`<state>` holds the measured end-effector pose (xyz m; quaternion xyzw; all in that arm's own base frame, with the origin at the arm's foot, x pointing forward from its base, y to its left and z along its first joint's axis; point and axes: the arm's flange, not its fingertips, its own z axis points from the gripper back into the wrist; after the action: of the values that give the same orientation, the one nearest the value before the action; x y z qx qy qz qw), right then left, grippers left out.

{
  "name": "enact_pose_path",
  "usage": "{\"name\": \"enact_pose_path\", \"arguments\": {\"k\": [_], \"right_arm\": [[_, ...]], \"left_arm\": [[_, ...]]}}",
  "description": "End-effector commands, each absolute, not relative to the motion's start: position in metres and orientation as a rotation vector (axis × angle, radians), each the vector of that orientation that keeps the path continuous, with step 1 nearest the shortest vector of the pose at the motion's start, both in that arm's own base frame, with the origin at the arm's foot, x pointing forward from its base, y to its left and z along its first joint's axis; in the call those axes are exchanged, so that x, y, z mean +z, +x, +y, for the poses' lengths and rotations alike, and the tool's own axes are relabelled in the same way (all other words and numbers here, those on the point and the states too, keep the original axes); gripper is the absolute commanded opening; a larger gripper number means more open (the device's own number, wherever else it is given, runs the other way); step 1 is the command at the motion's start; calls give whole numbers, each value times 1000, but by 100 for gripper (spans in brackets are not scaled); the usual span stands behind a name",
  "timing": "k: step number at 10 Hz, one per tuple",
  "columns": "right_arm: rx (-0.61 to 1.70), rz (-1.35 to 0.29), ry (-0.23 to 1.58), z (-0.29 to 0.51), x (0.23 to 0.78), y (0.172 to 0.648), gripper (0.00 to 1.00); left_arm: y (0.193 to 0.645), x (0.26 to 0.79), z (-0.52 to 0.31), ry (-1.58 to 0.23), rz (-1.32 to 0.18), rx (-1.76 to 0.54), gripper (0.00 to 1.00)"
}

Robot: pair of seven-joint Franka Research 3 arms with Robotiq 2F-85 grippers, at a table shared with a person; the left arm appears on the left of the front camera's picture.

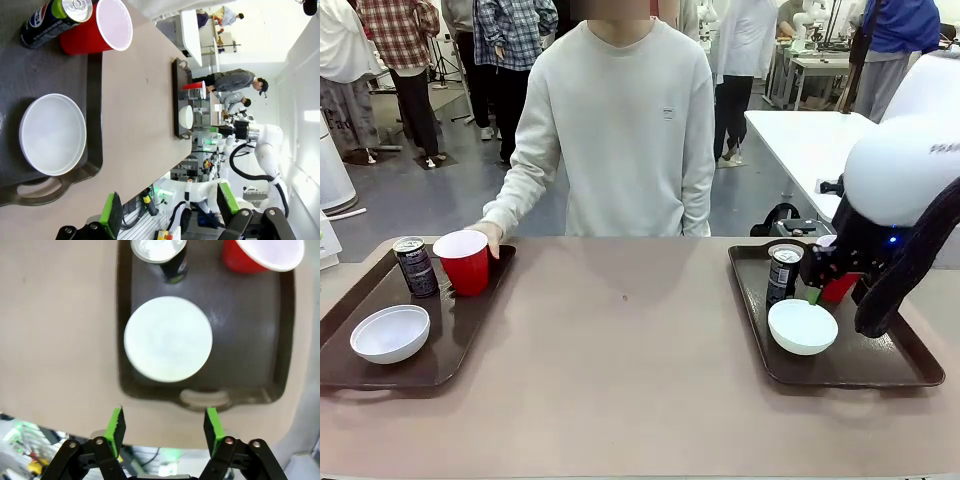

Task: Prepare tableware on both trays.
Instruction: Pick up a Picnic Bowl from the table and place it on a Handle tray.

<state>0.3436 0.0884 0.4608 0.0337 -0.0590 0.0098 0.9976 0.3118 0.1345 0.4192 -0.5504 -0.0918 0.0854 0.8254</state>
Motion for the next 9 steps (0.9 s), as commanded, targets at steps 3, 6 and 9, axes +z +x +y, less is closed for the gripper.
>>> {"name": "enact_pose_path", "arguments": {"k": [3, 6, 9], "right_arm": [[-62, -166, 11, 106, 508, 290, 100], [-34, -156, 51, 103, 505, 300, 100], [-34, -156, 51, 103, 505, 300, 100]], "left_arm": [[311, 420, 134, -1188, -207, 179, 100], [311, 420, 134, -1188, -207, 179, 100], [311, 420, 134, -1188, -207, 179, 100]]}}
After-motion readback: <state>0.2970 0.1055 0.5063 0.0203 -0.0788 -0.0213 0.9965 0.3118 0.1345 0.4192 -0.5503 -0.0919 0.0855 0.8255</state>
